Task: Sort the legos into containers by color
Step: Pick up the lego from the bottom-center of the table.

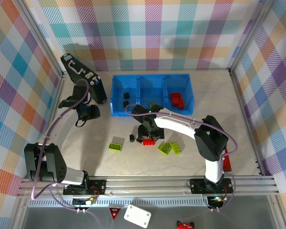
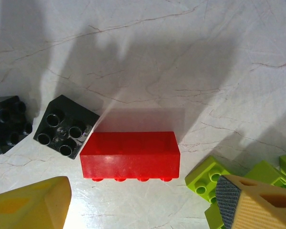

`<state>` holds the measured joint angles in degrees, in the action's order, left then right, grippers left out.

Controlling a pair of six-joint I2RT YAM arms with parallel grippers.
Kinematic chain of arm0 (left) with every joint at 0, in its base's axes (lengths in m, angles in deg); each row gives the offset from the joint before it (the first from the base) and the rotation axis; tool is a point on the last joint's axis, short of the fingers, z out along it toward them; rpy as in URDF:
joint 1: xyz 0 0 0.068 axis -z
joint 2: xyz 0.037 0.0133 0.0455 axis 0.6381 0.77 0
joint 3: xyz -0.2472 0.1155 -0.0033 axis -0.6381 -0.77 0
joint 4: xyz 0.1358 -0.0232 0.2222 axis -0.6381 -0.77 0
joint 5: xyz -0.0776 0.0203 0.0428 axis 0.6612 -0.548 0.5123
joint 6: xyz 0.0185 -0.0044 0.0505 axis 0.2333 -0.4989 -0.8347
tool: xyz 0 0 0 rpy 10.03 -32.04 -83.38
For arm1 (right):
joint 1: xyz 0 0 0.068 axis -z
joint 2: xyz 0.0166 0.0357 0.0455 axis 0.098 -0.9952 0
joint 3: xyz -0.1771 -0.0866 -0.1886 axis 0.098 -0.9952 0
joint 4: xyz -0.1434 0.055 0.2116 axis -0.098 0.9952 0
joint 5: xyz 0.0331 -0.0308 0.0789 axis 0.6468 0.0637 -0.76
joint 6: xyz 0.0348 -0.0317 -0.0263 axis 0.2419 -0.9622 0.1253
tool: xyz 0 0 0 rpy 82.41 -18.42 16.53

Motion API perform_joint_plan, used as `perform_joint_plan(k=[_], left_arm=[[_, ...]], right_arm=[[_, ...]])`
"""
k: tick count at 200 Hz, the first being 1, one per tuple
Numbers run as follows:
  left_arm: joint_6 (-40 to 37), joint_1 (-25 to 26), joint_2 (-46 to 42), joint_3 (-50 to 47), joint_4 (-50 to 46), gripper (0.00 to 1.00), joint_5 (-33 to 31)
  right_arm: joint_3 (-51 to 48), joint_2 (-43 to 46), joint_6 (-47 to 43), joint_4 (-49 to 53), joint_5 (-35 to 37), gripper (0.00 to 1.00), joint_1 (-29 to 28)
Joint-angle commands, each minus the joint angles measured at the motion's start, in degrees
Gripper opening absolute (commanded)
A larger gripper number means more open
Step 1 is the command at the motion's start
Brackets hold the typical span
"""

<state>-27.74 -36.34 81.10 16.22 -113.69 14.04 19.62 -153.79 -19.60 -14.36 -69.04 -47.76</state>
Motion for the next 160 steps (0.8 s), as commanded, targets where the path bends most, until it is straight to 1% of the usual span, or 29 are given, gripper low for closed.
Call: perform_joint_plan(k=[1,42,78,160], left_arm=[[-1.02,-0.76,-1.69,-0.63,0.19,0.42,0.23],[-1.00,-0.76,-1.76,-0.75,-0.07,0.42,-0.12],[-0.88,-0.76,-1.82,-0.75,-0.07,0.42,0.19],[-0.91,-0.76,-1.53,-0.66,-0.56,0.41,-0.06]], right_arm=[[-1.05,-1.49,1.75,-0.03,-0.59,0.82,-0.60],[-1.55,-3.82,1.91,-1.59,-2.94,0.84,-0.93],[-1.76,-5.18,1.99,-1.94,-3.17,0.84,-0.96],[-1.97,-4.85,2.11,-1.79,-3.08,0.73,-1.02]])
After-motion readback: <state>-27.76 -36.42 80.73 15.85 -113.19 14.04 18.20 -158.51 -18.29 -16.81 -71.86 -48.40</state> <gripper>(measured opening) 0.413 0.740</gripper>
